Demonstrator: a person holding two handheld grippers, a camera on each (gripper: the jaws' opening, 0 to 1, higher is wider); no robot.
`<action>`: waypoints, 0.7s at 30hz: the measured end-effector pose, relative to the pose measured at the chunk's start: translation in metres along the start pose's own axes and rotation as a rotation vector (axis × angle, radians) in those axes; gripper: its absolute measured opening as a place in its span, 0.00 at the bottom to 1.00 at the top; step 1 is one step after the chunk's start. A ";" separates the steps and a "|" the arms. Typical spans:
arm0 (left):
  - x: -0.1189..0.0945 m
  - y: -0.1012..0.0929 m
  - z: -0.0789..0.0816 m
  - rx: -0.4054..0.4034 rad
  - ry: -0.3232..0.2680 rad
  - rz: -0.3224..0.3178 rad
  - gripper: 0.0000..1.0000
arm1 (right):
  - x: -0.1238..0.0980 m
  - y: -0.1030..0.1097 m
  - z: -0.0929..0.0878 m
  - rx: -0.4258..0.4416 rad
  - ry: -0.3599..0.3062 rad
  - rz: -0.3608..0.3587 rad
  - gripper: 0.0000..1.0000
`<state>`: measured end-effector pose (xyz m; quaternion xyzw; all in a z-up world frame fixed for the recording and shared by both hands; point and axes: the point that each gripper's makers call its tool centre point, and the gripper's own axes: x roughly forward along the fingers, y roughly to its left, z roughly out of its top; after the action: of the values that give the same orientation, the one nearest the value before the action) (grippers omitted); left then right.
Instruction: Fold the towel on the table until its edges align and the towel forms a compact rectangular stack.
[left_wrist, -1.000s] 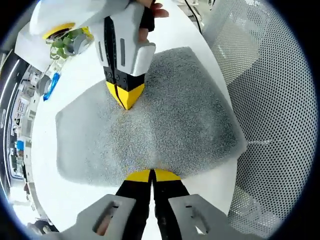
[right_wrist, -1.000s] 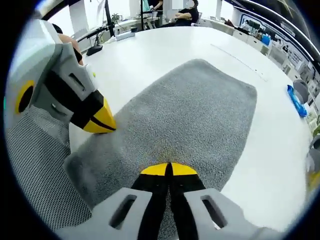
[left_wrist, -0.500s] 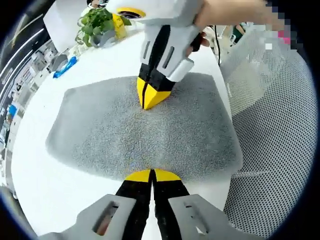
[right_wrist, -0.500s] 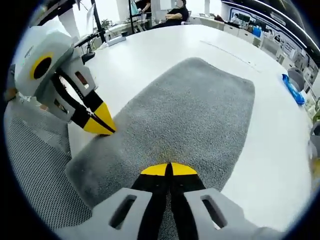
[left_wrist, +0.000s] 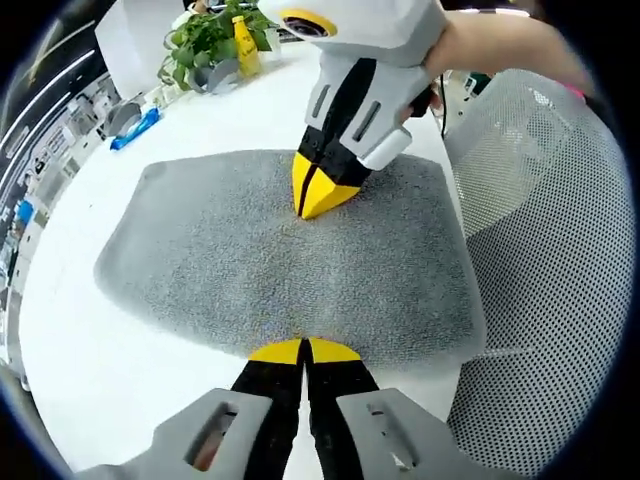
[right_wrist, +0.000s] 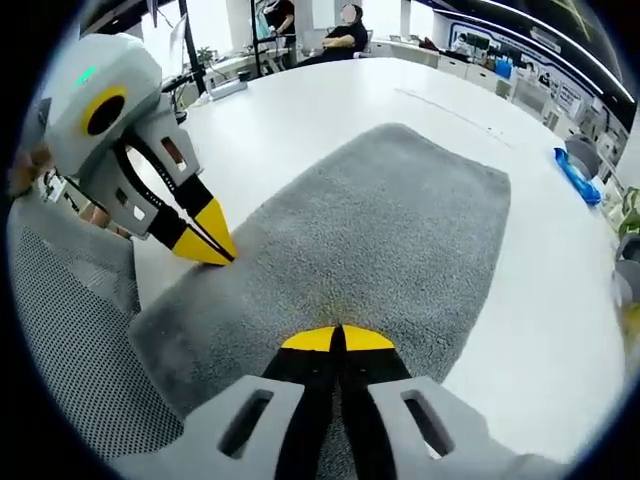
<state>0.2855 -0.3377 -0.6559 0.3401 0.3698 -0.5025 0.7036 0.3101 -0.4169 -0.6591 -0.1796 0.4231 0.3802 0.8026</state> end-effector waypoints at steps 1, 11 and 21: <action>0.000 0.000 0.000 0.002 0.001 0.002 0.01 | 0.000 0.000 0.000 -0.001 -0.002 -0.001 0.00; -0.001 0.005 -0.002 0.087 0.008 0.024 0.01 | -0.001 0.004 0.001 -0.007 -0.033 -0.013 0.00; -0.001 0.006 -0.001 0.109 0.027 0.049 0.01 | -0.001 0.004 0.001 -0.024 -0.063 -0.028 0.00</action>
<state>0.2910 -0.3348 -0.6554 0.3937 0.3430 -0.4998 0.6911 0.3071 -0.4141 -0.6579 -0.1832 0.3906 0.3795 0.8185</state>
